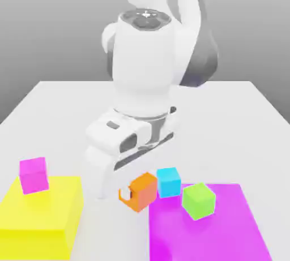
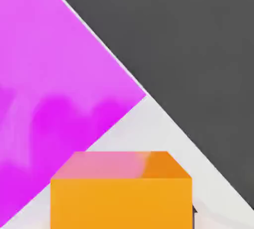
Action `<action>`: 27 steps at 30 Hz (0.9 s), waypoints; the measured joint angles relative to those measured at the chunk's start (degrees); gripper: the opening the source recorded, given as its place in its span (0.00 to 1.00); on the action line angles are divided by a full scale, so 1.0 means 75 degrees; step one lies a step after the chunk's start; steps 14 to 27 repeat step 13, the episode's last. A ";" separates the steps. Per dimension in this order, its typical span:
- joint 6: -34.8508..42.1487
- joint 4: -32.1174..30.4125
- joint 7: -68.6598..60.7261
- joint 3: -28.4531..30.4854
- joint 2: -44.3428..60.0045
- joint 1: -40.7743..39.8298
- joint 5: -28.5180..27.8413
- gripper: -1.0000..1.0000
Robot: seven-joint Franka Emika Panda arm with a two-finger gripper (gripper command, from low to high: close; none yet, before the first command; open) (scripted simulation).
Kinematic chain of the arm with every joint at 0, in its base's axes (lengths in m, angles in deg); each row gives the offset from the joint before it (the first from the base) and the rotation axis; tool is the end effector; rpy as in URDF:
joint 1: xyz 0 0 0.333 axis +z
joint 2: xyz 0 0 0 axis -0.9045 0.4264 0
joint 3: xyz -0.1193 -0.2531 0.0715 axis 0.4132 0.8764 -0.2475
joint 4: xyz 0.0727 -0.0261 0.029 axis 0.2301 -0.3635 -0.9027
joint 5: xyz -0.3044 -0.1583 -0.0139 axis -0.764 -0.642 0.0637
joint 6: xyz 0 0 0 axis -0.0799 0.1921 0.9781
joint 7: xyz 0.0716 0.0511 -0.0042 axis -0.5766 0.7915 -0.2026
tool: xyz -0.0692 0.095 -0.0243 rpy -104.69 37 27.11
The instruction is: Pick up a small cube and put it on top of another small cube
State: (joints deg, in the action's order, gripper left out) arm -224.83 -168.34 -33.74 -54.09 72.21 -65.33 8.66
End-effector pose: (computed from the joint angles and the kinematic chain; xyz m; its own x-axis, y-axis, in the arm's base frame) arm 0.4234 -0.1156 0.3134 0.9754 -0.2195 0.0186 -0.2201 -0.9745 0.0439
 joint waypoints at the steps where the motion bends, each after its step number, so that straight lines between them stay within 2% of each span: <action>1: 0.0166 -0.0087 0.0072 0.0201 -0.0247 -0.0335 -0.0024 0.00; 5: 0.0546 -0.0414 0.0259 0.0963 -0.0896 -0.1234 -0.0064 0.00; 9: -0.0336 -0.0708 0.0001 0.1183 -0.0248 -0.1327 0.0312 0.00; 10: -0.0607 -0.0778 -0.0071 0.1195 -0.0036 -0.1336 0.0405 1.00; 27: -0.0607 -0.0778 -0.0071 0.1195 -0.0036 -0.1336 0.0405 1.00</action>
